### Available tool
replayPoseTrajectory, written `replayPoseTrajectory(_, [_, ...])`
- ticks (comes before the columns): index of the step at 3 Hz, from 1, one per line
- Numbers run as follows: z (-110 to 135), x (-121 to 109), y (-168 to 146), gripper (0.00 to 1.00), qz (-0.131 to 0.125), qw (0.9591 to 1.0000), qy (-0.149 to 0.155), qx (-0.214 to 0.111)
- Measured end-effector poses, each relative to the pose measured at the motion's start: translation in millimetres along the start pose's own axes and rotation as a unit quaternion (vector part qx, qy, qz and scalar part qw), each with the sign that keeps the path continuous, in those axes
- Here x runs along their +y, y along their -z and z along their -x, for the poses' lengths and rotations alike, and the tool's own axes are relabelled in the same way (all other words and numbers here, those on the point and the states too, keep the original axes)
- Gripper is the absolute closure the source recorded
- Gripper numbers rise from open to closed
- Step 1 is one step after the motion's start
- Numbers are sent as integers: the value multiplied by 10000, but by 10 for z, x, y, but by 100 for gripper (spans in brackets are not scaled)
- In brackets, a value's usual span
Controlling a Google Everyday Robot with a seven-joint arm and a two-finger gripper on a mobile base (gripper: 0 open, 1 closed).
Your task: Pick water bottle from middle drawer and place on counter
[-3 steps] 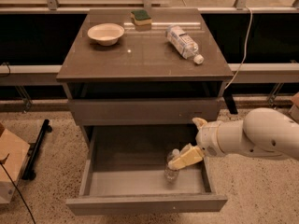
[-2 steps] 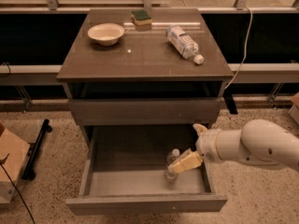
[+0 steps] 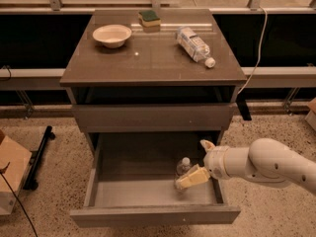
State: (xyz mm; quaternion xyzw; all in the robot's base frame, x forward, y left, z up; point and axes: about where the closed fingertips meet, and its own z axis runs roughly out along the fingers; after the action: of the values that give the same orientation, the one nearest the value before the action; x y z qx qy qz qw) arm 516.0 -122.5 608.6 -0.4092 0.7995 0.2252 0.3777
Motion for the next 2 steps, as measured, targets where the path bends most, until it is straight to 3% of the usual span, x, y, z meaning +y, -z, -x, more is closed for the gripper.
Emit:
replayPoseTrajectory(1, [-34, 12, -32, 0, 34, 10000, -33, 1])
replayPoseTrajectory(2, [-62, -4, -85, 0, -97, 9999, -46, -38])
